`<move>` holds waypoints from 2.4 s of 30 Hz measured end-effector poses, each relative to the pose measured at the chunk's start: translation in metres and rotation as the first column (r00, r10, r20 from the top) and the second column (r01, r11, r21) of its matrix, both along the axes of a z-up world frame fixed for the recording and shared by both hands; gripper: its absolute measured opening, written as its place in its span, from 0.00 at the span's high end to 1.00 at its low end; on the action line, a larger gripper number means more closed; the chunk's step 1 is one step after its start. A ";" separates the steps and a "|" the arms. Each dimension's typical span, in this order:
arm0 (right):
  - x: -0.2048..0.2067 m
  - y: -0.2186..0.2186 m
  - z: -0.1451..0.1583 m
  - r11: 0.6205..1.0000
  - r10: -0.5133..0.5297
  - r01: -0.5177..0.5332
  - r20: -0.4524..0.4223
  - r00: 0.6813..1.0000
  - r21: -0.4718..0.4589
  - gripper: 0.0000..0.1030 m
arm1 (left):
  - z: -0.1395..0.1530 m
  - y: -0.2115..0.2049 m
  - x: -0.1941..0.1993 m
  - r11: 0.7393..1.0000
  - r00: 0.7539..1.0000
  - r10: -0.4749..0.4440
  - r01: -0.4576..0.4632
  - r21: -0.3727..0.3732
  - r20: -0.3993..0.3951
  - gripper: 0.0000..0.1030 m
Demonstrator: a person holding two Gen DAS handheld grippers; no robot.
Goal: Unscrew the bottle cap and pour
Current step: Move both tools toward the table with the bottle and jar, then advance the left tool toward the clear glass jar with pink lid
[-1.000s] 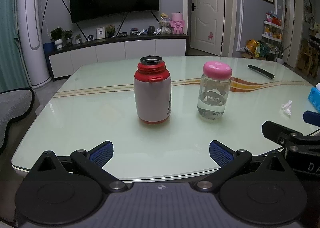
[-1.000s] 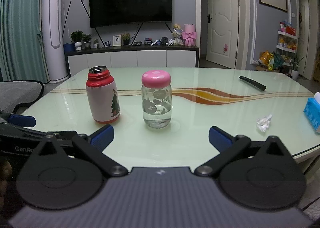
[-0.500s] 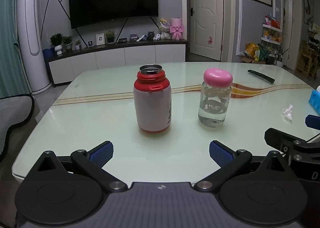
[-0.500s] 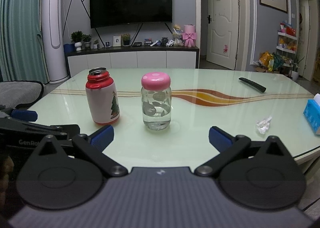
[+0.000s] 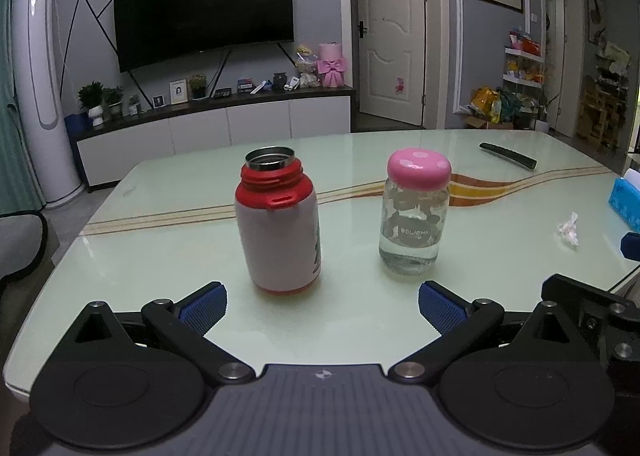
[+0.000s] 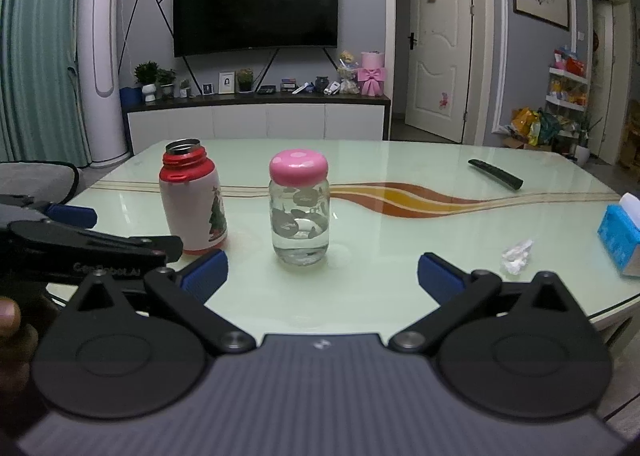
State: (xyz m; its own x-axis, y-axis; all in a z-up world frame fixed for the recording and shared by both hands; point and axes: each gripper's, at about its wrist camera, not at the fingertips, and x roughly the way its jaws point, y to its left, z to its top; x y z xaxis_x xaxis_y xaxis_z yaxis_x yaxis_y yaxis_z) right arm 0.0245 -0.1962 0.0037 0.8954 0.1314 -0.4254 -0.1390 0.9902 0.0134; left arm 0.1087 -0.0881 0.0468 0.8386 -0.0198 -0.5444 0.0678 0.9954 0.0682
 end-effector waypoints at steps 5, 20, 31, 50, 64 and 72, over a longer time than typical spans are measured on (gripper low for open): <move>0.007 -0.002 0.000 1.000 -0.020 0.020 0.008 1.000 -0.008 0.00 | -0.005 -0.001 -0.003 0.999 0.999 -0.031 0.031 -0.023 0.011 0.00; 0.016 -0.003 -0.001 0.999 -0.037 0.037 0.005 0.999 -0.019 0.00 | -0.014 0.015 -0.037 0.998 1.000 -0.015 0.016 -0.068 0.004 0.00; 0.014 -0.003 0.004 1.000 -0.019 0.020 -0.024 1.000 0.023 0.00 | -0.009 0.034 -0.070 0.998 1.000 0.020 -0.020 -0.063 -0.001 0.00; 0.008 -0.008 0.007 0.999 -0.030 0.030 -0.004 1.000 0.014 0.00 | -0.013 0.032 -0.081 0.999 1.000 -0.005 0.005 -0.054 0.004 0.00; 0.012 -0.010 0.008 0.999 -0.029 0.029 -0.001 1.000 0.036 0.00 | -0.020 0.043 -0.071 0.998 1.000 -0.007 0.007 -0.060 -0.002 0.00; 0.019 -0.012 0.010 0.999 -0.038 0.037 0.014 0.999 0.022 0.00 | -0.026 0.039 -0.054 0.995 0.998 -0.061 0.061 -0.084 -0.003 0.00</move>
State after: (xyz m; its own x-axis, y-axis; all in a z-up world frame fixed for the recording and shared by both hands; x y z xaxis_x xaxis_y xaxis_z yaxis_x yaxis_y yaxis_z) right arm 0.0436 -0.2077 0.0137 0.9059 0.1068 -0.4097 -0.1021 0.9942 0.0333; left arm 0.0551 -0.0490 0.0207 0.8311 -0.1170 -0.5436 0.1289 0.9915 -0.0162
